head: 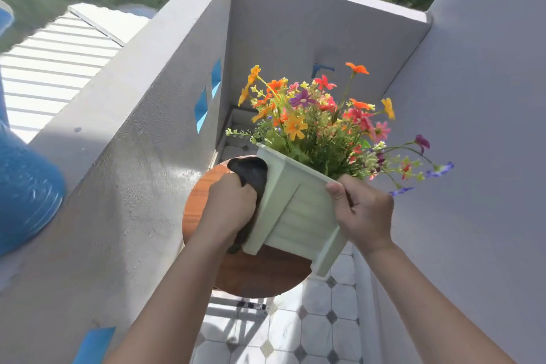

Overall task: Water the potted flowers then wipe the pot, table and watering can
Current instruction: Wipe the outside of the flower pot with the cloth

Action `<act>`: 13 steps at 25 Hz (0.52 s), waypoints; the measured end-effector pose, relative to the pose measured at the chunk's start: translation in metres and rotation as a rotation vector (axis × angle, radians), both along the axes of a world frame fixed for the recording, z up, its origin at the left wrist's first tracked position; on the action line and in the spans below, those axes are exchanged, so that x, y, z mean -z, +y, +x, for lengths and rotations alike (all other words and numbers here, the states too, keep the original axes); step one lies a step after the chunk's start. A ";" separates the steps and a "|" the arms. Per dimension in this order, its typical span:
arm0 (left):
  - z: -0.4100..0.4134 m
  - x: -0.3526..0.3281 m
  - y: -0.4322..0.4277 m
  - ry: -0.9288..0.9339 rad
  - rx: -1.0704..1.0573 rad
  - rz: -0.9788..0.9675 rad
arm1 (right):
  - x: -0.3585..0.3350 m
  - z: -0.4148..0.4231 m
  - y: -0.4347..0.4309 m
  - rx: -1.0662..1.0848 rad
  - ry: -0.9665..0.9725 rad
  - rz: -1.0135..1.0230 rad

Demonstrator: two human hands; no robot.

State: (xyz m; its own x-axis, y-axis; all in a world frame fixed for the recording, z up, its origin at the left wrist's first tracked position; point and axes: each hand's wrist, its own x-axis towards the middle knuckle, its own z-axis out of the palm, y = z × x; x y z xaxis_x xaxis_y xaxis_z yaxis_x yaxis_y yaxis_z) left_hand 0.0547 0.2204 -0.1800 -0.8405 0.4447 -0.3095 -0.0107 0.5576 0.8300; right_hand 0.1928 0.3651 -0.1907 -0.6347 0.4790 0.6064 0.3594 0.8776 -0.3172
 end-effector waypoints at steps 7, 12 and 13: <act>0.042 -0.014 -0.012 0.434 0.158 0.208 | -0.004 0.001 0.006 0.043 -0.045 -0.041; 0.063 0.024 -0.041 0.522 0.154 0.068 | -0.005 0.000 0.010 0.080 -0.044 -0.103; 0.061 0.020 -0.037 0.500 0.171 0.072 | -0.007 -0.001 0.010 0.069 -0.046 -0.109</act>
State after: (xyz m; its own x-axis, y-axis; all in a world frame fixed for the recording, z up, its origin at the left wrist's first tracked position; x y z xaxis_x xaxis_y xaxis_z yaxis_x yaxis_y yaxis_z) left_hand 0.1156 0.1838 -0.1995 -0.7914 0.5935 0.1469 0.4821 0.4581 0.7468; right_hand 0.1919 0.3746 -0.1840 -0.6239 0.5840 0.5193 0.4342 0.8116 -0.3909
